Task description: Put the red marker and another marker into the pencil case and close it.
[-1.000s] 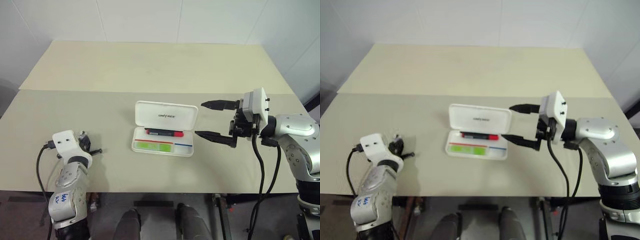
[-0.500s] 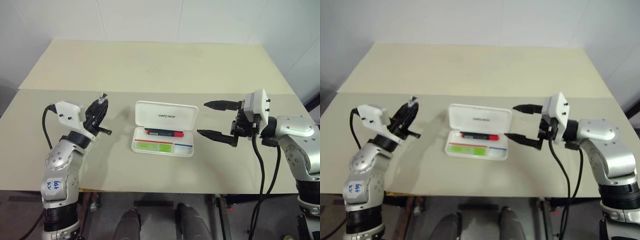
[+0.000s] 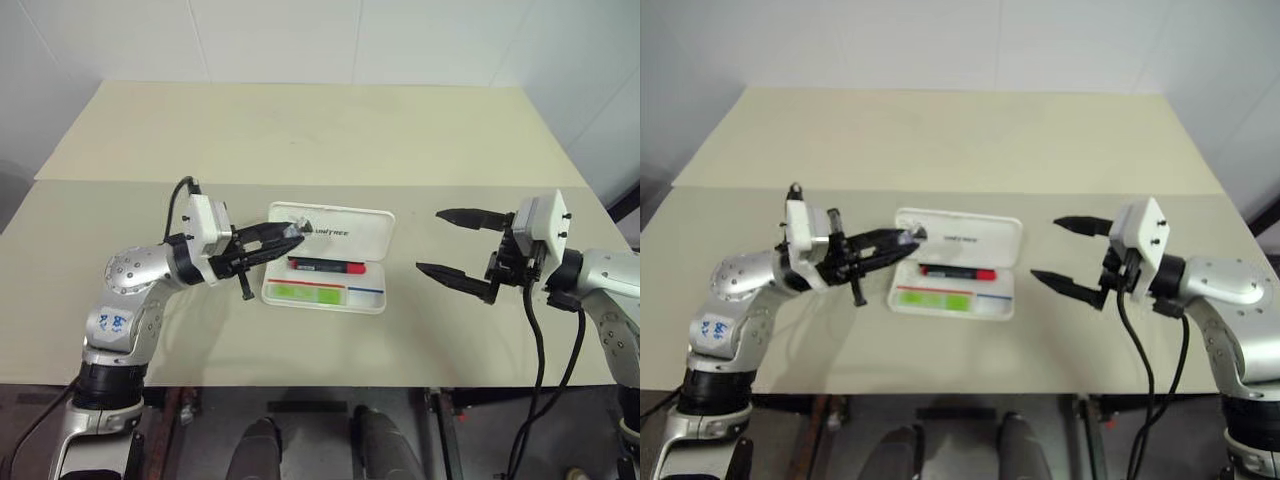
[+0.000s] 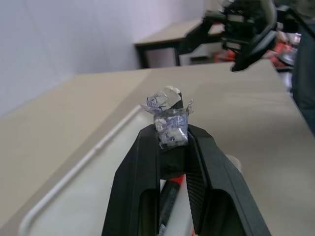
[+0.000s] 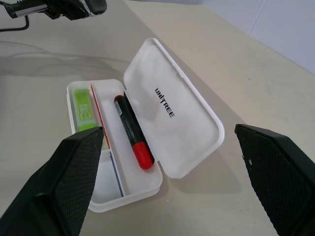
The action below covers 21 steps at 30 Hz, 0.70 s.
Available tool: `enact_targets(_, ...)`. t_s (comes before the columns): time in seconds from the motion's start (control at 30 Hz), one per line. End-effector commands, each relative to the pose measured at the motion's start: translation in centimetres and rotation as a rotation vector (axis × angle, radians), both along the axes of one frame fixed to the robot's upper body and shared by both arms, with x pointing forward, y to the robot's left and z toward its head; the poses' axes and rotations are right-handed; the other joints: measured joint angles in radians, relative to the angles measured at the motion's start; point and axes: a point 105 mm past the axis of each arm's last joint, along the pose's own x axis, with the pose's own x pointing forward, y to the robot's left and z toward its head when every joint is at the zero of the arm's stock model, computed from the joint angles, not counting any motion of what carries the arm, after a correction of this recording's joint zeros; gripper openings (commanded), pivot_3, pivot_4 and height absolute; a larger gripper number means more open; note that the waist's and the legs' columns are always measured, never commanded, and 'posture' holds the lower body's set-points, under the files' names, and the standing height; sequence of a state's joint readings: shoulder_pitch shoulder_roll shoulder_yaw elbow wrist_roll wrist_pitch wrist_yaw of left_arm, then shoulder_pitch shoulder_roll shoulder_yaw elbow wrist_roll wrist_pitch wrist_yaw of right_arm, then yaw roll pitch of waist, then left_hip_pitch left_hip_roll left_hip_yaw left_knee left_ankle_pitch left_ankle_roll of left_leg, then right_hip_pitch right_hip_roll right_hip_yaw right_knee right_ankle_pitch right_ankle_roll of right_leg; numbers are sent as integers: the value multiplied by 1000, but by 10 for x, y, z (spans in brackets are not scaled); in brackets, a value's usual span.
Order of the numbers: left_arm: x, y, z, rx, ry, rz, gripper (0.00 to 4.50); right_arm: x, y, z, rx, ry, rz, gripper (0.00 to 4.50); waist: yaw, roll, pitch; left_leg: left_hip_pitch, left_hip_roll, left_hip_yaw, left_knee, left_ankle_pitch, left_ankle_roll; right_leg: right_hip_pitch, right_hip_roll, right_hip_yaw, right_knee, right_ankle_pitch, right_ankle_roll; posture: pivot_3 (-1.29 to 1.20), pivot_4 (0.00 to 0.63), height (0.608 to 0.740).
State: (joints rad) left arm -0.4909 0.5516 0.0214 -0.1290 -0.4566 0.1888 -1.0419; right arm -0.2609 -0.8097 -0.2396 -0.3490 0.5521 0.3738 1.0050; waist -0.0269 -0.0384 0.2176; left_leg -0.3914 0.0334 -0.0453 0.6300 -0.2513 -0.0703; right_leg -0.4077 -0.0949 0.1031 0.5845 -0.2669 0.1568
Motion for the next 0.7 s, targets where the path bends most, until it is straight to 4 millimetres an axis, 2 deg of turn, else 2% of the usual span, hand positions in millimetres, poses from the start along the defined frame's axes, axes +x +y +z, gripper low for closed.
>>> enact_targets(0.03, -1, -12, -13, 79, 6, -89, 302, -9, -6, 18, -12, -73, -27, 4500, -1, 0, 0, 0, 0, 0, 0, 0, 0, 0, 0, 0, -1, 0, 0, 0, 150, 740)
enact_targets(0.23, 5, -31, -38, 193, 93, -184, 302, -22, -2, 11, -23, -26, -6, 4500, -1, 0, 0, 0, 0, 0, -1, 0, 0, 0, 0, 0, 0, 0, 0, 0, 150, 740)
enact_targets(0.4, 10, -44, -48, 244, 120, -215, 302, -30, 3, 6, -25, 0, 1, 4500, -2, 0, 0, 0, 0, 0, -1, 0, 0, 0, 0, 0, 0, 0, 0, 0, 150, 740)
enact_targets(0.7, 7, -72, -63, 275, 149, -271, 302, -37, 9, 5, 6, 10, -27, 4500, -1, 0, 0, 0, 0, 0, 0, 0, 0, 0, 0, 0, 0, 0, 0, 0, 150, 740)
